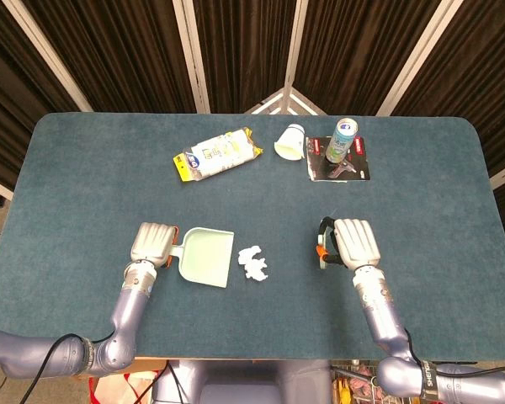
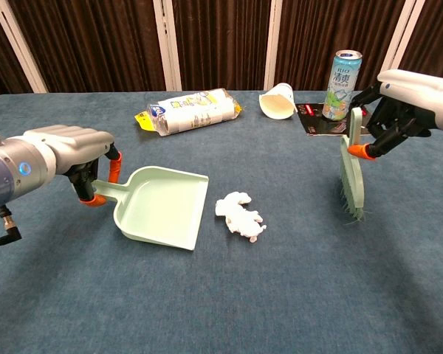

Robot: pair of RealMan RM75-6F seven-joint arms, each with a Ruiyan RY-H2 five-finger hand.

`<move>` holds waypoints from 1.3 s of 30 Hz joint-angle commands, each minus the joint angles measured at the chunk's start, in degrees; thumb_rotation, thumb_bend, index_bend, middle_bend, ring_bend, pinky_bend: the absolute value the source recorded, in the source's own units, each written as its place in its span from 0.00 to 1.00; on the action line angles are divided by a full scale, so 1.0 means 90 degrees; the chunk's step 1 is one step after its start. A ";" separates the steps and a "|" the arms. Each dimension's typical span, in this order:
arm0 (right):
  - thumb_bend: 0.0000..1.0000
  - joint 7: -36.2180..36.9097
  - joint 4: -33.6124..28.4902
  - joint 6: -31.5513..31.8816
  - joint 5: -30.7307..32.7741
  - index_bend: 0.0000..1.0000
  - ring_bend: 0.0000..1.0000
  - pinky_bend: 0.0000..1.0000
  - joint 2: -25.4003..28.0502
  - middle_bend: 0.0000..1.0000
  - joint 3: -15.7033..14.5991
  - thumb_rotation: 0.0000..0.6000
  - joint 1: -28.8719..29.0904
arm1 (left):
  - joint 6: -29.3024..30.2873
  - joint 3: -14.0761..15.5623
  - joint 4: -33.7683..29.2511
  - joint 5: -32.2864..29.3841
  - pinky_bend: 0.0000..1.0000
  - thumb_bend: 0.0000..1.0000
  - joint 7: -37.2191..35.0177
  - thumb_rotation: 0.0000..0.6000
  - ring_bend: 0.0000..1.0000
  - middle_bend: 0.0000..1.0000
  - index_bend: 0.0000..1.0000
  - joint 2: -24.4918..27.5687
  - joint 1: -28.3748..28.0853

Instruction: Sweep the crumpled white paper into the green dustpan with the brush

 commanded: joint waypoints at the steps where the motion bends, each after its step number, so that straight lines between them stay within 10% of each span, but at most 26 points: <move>1: 0.56 -0.0046 -0.0071 0.0037 -0.0015 0.83 0.91 0.90 -0.0057 0.88 -0.0026 1.00 0.0019 | 0.0041 -0.0037 -0.0059 -0.0081 1.00 0.54 0.0053 1.00 1.00 1.00 0.66 -0.0003 -0.0053; 8: 0.64 -0.0267 -0.0323 0.0167 0.0067 0.83 0.91 0.90 -0.0255 0.88 -0.0030 1.00 0.0107 | 0.0082 -0.0130 -0.0129 -0.0257 1.00 0.54 0.0077 1.00 1.00 1.00 0.66 -0.0078 -0.0178; 15: 1.00 -0.0591 -0.0393 0.0292 0.0200 0.83 0.89 0.90 -0.0478 0.88 0.0052 1.00 0.0287 | 0.0097 -0.0139 -0.0137 -0.0342 1.00 0.54 0.0094 1.00 1.00 1.00 0.66 -0.0165 -0.0273; 39: 1.00 -0.0934 -0.0811 0.0411 0.1094 0.84 0.89 0.93 -0.1243 0.88 0.0498 1.00 0.0848 | 0.0016 -0.0241 0.0336 -0.0537 1.00 0.54 0.0072 1.00 1.00 1.00 0.65 -0.0747 -0.0644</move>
